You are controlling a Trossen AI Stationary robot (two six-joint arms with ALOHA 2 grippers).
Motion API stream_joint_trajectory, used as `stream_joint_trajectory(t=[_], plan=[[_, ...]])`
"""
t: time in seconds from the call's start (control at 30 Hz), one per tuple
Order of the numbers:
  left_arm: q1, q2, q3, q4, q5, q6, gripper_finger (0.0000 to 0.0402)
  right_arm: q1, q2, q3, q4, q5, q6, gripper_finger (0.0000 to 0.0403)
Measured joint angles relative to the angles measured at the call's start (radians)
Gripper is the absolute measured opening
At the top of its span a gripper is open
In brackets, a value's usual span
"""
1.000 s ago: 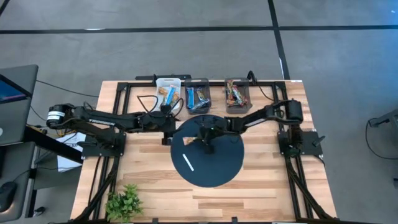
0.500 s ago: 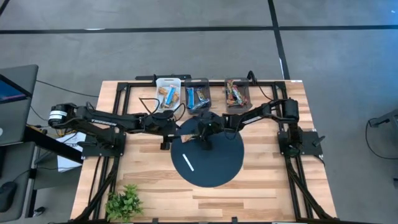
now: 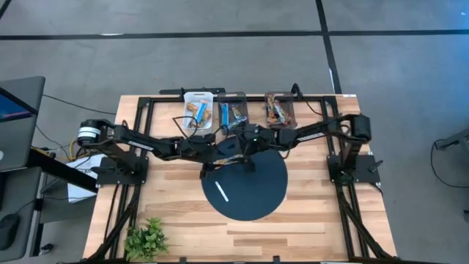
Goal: Pick and place Granola Bars by type
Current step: Put the orange granola bar into the white bin
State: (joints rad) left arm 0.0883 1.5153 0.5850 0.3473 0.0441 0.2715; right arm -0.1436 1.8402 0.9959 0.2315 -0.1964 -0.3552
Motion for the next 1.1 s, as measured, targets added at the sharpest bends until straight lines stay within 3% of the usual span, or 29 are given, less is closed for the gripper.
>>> stream_joint_trajectory(t=[0.2,0.63,0.87,1.1], plan=[[0.004,0.062,0.002,0.121,-0.002,-0.012,0.0193,-0.027,-0.147,-0.107,-0.001,0.001,-0.003,0.024],[0.052,0.124,0.008,0.185,0.0,-0.146,0.0193,-0.124,-0.59,-0.476,0.283,-0.052,0.016,0.024],[0.063,0.22,0.012,0.319,0.082,-0.161,0.0193,-0.116,-0.775,-0.56,0.286,-0.04,0.026,0.024],[0.08,0.278,0.056,0.292,0.085,-0.177,0.0193,-0.112,-0.862,-0.605,0.278,-0.037,0.026,0.024]])
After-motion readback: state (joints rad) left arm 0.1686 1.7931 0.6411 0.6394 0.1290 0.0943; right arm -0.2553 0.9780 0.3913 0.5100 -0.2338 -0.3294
